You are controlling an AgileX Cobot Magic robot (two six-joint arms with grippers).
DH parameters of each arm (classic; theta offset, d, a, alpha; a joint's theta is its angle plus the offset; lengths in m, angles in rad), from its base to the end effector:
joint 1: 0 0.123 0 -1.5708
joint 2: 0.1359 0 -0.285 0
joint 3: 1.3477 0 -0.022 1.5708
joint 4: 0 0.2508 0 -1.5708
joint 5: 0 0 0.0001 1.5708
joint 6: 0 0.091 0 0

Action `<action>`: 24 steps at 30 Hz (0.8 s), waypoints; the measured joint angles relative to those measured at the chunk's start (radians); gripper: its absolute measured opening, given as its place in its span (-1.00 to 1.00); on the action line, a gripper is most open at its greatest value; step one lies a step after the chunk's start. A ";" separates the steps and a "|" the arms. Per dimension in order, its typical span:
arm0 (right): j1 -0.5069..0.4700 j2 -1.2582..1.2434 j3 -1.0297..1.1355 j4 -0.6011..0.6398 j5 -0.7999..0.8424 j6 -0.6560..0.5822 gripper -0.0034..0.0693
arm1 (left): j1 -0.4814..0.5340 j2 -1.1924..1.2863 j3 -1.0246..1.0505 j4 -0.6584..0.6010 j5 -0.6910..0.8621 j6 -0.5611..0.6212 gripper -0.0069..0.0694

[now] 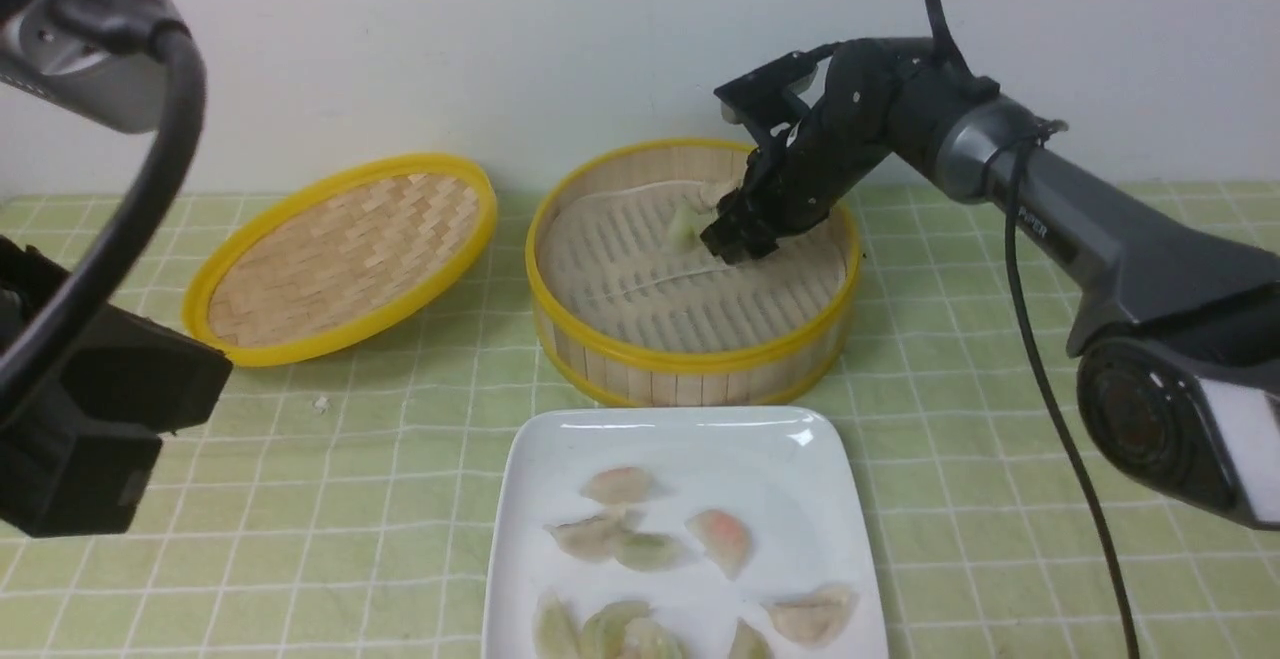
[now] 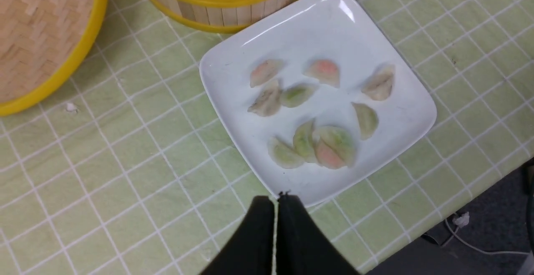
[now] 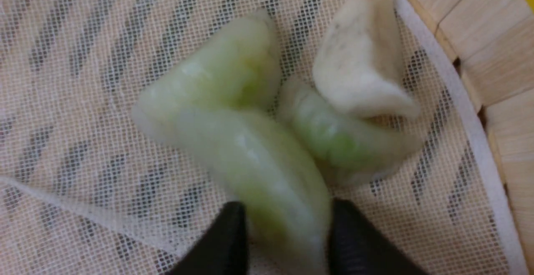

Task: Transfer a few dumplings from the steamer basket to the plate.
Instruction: Use the right arm to grab a dumpling from inside the steamer, then use the right arm to put the dumpling into the plate

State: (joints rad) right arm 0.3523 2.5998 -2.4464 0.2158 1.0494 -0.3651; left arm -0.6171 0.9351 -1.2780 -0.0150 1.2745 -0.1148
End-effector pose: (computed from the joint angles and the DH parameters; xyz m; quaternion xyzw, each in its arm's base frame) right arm 0.5138 0.2069 0.1609 -0.3108 0.9179 0.1016 0.2250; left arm 0.1155 -0.0836 0.4296 0.2328 0.9053 -0.1341 0.3291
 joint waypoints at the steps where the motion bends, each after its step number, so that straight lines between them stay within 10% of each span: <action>1: 0.000 0.000 -0.015 0.001 0.016 0.000 -0.57 | 0.000 0.000 0.000 0.003 0.000 0.000 -0.83; 14: 0.004 -0.201 -0.154 0.002 0.203 0.094 -0.63 | 0.000 0.000 0.000 0.048 0.000 -0.006 -0.83; 24: 0.070 -0.713 0.608 0.051 0.203 0.095 -0.63 | 0.000 0.000 0.000 0.056 0.000 -0.006 -0.83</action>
State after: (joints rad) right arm 0.4222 1.8864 -1.8385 0.2670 1.2528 -0.2702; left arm -0.6171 0.9351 -1.2780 0.0409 1.2745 -0.1212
